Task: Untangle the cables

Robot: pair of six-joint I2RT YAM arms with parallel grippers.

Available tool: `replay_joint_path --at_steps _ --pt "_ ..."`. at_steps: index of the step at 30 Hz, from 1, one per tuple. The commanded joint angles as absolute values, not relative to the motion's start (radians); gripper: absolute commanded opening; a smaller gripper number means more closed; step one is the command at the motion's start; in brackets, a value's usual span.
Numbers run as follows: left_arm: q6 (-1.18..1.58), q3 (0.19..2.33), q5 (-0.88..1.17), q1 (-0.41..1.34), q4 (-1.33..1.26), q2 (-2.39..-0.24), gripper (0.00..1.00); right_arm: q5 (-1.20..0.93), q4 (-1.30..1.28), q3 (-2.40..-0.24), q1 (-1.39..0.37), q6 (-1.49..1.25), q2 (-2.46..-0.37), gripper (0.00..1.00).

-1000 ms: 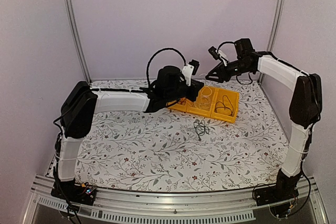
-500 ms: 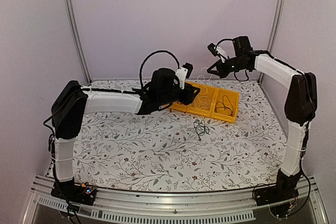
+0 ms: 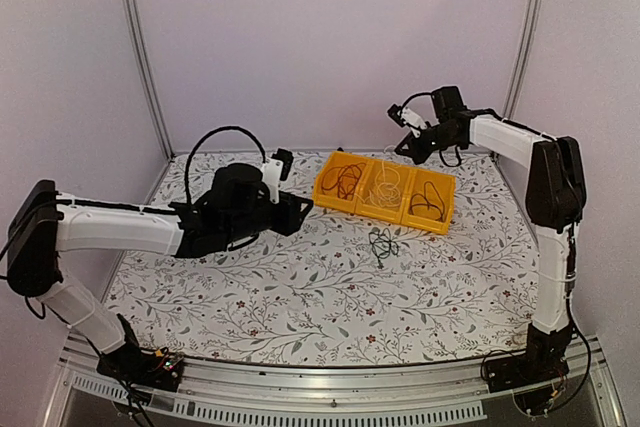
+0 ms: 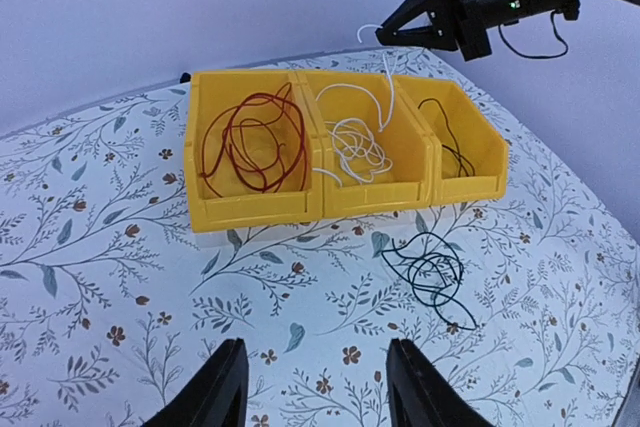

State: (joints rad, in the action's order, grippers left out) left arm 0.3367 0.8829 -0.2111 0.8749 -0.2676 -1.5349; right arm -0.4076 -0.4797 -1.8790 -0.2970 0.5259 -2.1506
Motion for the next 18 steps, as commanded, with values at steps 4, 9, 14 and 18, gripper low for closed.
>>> replay_joint_path --at_steps 4,9,14,18 --pt "0.376 0.820 -0.308 0.870 -0.204 -1.434 0.50 -0.320 -0.464 -1.876 -0.345 0.611 -2.237 0.00" --pt "0.397 0.826 -0.298 0.872 -0.169 -1.431 0.50 -0.234 -0.438 -1.869 -0.360 0.610 -2.293 0.00" --pt "0.403 0.822 -0.292 0.874 -0.159 -1.430 0.50 -0.167 -0.422 -1.853 -0.377 0.625 -2.308 0.00" --pt "0.399 0.825 -0.291 0.874 -0.158 -1.432 0.50 -0.152 -0.437 -1.864 -0.382 0.629 -2.308 0.03"
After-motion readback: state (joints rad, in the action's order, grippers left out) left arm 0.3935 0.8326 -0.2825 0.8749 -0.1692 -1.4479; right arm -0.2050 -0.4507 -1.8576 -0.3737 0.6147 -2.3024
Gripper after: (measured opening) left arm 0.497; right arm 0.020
